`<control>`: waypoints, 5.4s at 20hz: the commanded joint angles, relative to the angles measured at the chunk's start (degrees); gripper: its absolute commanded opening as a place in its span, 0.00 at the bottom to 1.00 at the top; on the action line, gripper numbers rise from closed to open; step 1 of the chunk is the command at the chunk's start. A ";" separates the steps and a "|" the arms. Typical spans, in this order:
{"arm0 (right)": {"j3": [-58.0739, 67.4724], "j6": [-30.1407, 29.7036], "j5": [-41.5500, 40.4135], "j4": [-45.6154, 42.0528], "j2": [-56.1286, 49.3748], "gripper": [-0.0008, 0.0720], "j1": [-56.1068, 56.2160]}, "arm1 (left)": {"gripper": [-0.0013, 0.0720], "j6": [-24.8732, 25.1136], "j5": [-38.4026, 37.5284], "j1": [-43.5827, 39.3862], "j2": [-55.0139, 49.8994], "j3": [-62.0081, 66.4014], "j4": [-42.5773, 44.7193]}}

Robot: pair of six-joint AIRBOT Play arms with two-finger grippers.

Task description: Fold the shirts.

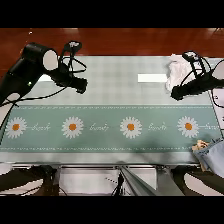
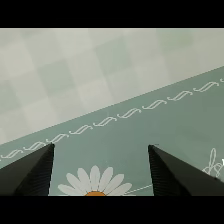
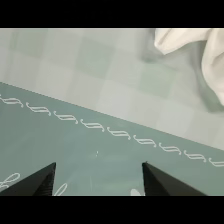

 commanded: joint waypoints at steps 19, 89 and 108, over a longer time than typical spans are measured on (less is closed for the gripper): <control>0.00 5.84 -30.51 7.82 -0.22 0.81 -0.22 | 1.00 0.83 3.43 -0.02 -0.04 0.07 0.04; 15.34 7.67 3.54 -11.08 1.62 0.70 26.21 | 0.98 -0.07 -21.88 -1.31 23.23 -4.85 -5.14; -14.47 -1.60 -4.11 22.49 3.02 0.69 -16.09 | 1.00 4.50 5.16 4.00 30.12 -51.52 -43.76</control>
